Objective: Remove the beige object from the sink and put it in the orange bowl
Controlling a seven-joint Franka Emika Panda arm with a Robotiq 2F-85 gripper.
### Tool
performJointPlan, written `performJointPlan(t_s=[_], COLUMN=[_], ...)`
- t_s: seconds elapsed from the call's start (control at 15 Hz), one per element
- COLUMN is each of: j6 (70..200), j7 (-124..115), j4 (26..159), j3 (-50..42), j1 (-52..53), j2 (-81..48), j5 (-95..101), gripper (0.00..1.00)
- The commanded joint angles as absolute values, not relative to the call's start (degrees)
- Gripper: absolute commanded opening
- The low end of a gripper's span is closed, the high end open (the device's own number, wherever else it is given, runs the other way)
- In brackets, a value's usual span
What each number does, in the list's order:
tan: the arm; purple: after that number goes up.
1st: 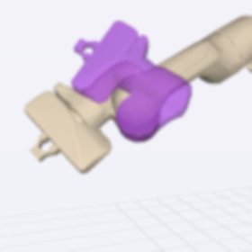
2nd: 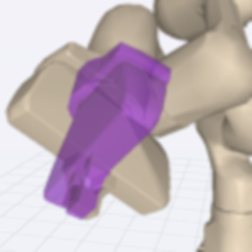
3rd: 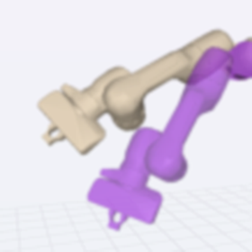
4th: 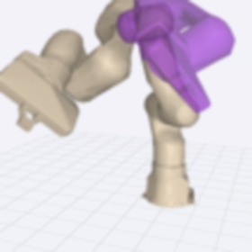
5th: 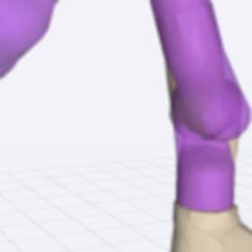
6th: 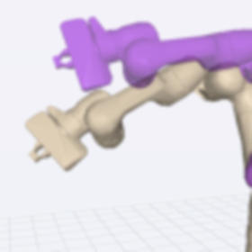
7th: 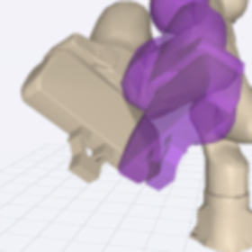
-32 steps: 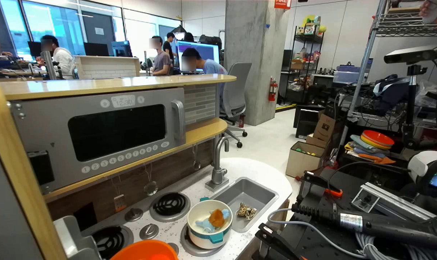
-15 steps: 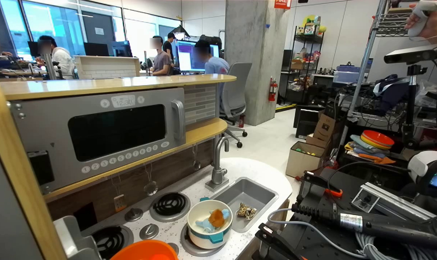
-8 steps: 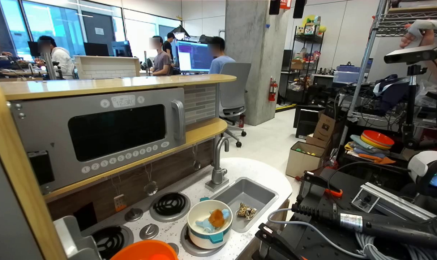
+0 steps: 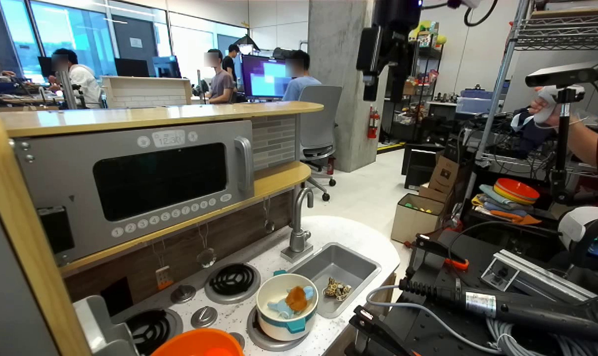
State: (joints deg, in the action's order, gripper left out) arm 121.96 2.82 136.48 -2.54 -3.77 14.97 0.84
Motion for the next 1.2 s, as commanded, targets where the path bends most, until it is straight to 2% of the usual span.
performJointPlan(t_s=[0.0, 0.53, 1.13], j6=[131.11, 149.05, 153.15], j7=[6.42, 13.51, 18.73], j4=[140.53, 144.83, 133.1], j3=[-3.98, -3.08, 0.89], j1=[-3.03, -3.53, -8.37], j2=[10.42, -7.23, -31.98], j5=[-1.58, -7.15, -6.4], gripper=[1.0, 1.0, 1.0])
